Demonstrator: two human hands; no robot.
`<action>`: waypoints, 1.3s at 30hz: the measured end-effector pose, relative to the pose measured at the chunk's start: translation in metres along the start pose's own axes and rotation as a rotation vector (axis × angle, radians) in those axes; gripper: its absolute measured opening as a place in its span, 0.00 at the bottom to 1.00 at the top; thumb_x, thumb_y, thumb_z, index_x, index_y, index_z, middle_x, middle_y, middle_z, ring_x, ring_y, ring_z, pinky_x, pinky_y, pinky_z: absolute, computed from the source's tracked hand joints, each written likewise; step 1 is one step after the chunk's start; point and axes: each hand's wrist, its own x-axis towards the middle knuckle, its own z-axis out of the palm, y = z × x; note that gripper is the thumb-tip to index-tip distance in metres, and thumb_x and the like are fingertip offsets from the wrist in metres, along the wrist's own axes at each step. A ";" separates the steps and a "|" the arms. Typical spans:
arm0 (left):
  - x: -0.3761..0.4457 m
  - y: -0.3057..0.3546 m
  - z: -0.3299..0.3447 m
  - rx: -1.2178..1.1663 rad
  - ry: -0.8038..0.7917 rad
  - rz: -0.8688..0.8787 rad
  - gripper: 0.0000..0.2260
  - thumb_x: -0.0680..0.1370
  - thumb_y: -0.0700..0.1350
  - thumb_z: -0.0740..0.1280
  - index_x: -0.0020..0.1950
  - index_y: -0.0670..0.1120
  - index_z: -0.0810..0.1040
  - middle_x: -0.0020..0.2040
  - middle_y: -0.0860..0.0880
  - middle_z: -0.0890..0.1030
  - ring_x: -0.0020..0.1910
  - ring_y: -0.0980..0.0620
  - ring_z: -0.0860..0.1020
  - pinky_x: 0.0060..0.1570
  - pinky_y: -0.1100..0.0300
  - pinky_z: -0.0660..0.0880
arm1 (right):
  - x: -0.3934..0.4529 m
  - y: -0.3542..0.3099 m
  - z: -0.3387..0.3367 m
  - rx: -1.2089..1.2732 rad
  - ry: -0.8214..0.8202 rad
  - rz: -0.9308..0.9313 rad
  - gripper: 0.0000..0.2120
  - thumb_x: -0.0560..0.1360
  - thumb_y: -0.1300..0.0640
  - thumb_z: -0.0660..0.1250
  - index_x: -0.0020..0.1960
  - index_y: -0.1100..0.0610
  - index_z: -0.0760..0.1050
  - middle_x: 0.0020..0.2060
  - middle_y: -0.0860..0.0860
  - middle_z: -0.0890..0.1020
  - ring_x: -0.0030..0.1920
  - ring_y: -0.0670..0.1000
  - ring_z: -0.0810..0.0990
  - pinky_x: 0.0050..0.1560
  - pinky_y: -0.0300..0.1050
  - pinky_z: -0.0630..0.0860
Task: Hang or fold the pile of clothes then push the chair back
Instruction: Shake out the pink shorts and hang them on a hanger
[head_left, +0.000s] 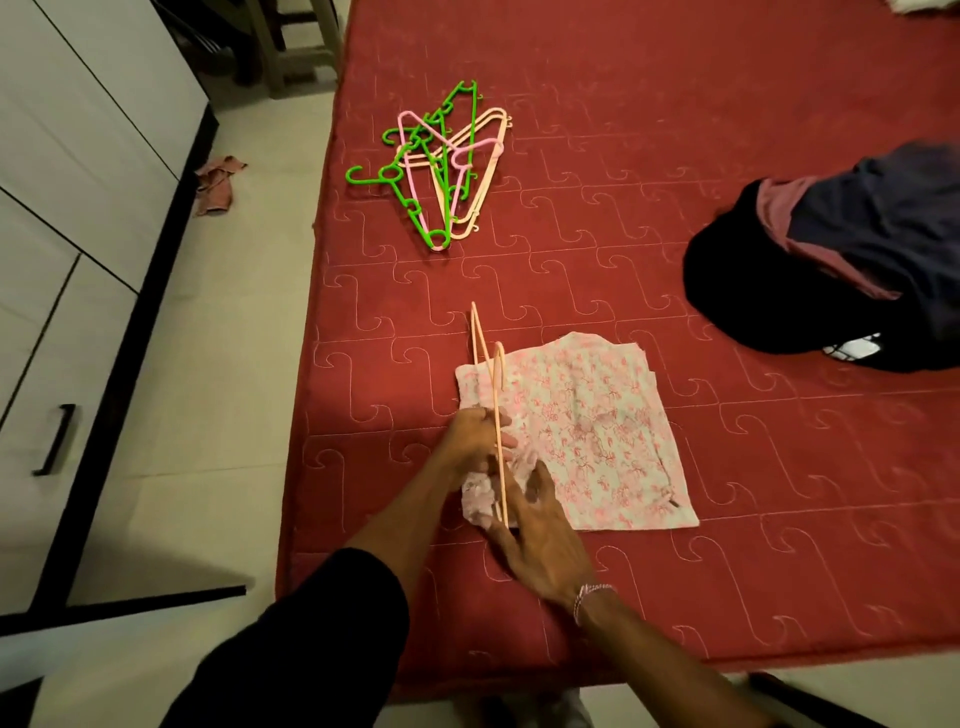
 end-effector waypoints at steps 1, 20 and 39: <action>0.000 -0.003 0.002 -0.016 -0.002 -0.022 0.14 0.86 0.45 0.57 0.60 0.36 0.77 0.49 0.38 0.83 0.40 0.45 0.81 0.44 0.52 0.78 | 0.004 0.001 -0.003 -0.007 -0.017 -0.013 0.31 0.78 0.27 0.44 0.79 0.32 0.45 0.81 0.54 0.41 0.67 0.61 0.74 0.53 0.55 0.82; -0.020 0.006 0.024 -0.077 0.354 0.400 0.10 0.84 0.43 0.62 0.47 0.38 0.76 0.31 0.50 0.74 0.27 0.55 0.72 0.30 0.55 0.74 | 0.061 -0.020 -0.026 0.409 0.361 0.326 0.26 0.74 0.32 0.49 0.59 0.49 0.69 0.57 0.51 0.77 0.54 0.52 0.75 0.57 0.55 0.74; -0.004 0.011 0.000 -0.031 0.691 0.379 0.13 0.86 0.46 0.53 0.53 0.39 0.72 0.35 0.49 0.71 0.31 0.54 0.70 0.27 0.64 0.67 | 0.108 -0.002 -0.041 0.399 0.262 0.326 0.15 0.84 0.54 0.58 0.61 0.66 0.70 0.34 0.49 0.74 0.32 0.48 0.73 0.29 0.42 0.62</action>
